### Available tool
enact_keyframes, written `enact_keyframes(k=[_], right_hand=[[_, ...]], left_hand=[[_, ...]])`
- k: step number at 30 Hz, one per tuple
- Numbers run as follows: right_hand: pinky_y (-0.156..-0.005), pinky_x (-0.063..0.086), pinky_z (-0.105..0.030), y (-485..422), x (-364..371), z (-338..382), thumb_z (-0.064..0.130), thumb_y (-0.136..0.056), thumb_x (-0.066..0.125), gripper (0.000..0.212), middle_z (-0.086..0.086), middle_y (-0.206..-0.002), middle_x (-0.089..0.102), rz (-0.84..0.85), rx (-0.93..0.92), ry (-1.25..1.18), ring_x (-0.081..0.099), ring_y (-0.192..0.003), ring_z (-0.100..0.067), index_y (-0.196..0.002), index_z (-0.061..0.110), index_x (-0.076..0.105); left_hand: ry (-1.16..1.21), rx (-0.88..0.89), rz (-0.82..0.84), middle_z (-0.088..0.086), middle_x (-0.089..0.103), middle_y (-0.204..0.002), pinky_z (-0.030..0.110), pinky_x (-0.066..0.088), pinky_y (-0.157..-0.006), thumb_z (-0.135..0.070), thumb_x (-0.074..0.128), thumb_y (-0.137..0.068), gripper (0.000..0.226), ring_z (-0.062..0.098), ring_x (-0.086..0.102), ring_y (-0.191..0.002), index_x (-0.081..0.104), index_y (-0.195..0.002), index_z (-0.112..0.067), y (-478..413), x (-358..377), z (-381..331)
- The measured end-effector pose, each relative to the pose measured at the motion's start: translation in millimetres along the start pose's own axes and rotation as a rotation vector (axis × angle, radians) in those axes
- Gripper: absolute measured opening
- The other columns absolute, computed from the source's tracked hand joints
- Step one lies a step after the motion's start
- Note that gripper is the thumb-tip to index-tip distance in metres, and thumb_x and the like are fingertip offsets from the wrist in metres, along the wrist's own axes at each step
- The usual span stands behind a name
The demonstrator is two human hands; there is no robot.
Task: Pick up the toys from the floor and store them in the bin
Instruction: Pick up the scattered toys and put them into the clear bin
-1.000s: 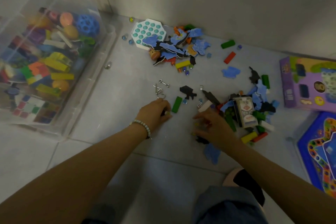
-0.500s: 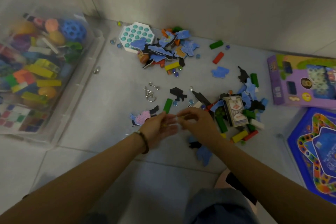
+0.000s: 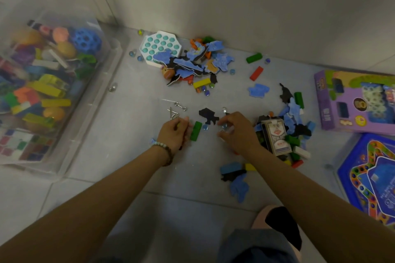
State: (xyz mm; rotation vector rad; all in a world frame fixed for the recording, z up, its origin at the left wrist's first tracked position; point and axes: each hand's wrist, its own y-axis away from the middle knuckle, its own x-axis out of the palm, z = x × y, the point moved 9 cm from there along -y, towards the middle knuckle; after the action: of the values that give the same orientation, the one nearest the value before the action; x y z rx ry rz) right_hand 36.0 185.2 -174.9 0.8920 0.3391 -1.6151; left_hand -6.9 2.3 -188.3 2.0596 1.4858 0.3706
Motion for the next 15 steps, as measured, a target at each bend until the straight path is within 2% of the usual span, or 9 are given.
enact_keyframes(k=[3,5,8,9,11,13,15], right_hand=[[-0.069,0.029,-0.009,-3,1,-1,0.009,-0.079,0.069,0.017,-0.003,-0.097,0.052,-0.018,-0.005,0.025,0.046,-0.084,-0.009,-0.095,0.010,0.064],[-0.071,0.031,-0.011,-6,-1,-2,0.008,-0.080,0.068,0.016,-0.008,-0.099,0.055,-0.008,0.003,0.046,0.048,-0.084,-0.010,-0.095,0.008,0.065],[-0.079,0.045,-0.023,-8,-7,7,0.008,-0.079,0.069,0.019,-0.013,-0.104,0.060,-0.015,0.026,-0.040,0.057,-0.087,-0.019,-0.098,0.007,0.065],[-0.079,0.049,-0.022,-8,-8,17,0.010,-0.078,0.071,0.020,-0.012,-0.103,0.062,-0.004,0.001,-0.112,0.059,-0.086,-0.018,-0.098,0.008,0.066],[-0.071,0.048,-0.009,-5,3,45,0.016,-0.076,0.075,0.027,-0.002,-0.101,0.064,0.100,-0.094,-0.237,0.059,-0.081,-0.007,-0.100,0.011,0.065],[-0.069,0.046,-0.004,-2,13,60,0.020,-0.075,0.076,0.033,0.006,-0.101,0.063,0.184,-0.134,-0.311,0.059,-0.083,-0.001,-0.105,0.015,0.063],[-0.070,0.046,-0.004,-7,9,53,0.019,-0.075,0.076,0.034,0.003,-0.102,0.063,0.115,-0.081,-0.380,0.060,-0.086,-0.006,-0.106,0.013,0.063]], left_hand=[[0.142,-0.077,0.016,0.006,0.058,-0.079,0.018,0.053,-0.052,-0.031,0.040,-0.097,0.029,0.014,0.055,-0.064,0.059,-0.084,-0.013,0,4,3],[0.258,-0.170,0.051,0.010,0.060,-0.085,0.024,0.057,-0.060,-0.031,0.037,-0.099,0.032,0.017,0.060,-0.069,0.059,-0.089,-0.010,1,10,6],[0.419,-0.298,0.094,0.007,0.061,-0.081,0.029,0.056,-0.063,-0.032,0.032,-0.100,0.035,0.017,0.060,-0.067,0.057,-0.090,-0.009,6,18,7],[0.470,-0.336,0.108,0.007,0.061,-0.080,0.029,0.056,-0.061,-0.031,0.031,-0.100,0.036,0.017,0.060,-0.068,0.057,-0.090,-0.008,8,21,8],[0.557,-0.397,0.153,0.010,0.062,-0.086,0.032,0.056,-0.060,-0.032,0.028,-0.101,0.039,0.019,0.062,-0.072,0.057,-0.092,-0.007,12,29,7],[0.606,-0.429,0.191,0.011,0.063,-0.088,0.032,0.057,-0.060,-0.034,0.027,-0.101,0.041,0.016,0.064,-0.066,0.057,-0.096,-0.008,15,35,6],[0.612,-0.427,0.163,0.008,0.060,-0.076,0.027,0.054,-0.060,-0.034,0.029,-0.100,0.039,0.012,0.058,-0.057,0.057,-0.089,-0.009,14,32,5]])
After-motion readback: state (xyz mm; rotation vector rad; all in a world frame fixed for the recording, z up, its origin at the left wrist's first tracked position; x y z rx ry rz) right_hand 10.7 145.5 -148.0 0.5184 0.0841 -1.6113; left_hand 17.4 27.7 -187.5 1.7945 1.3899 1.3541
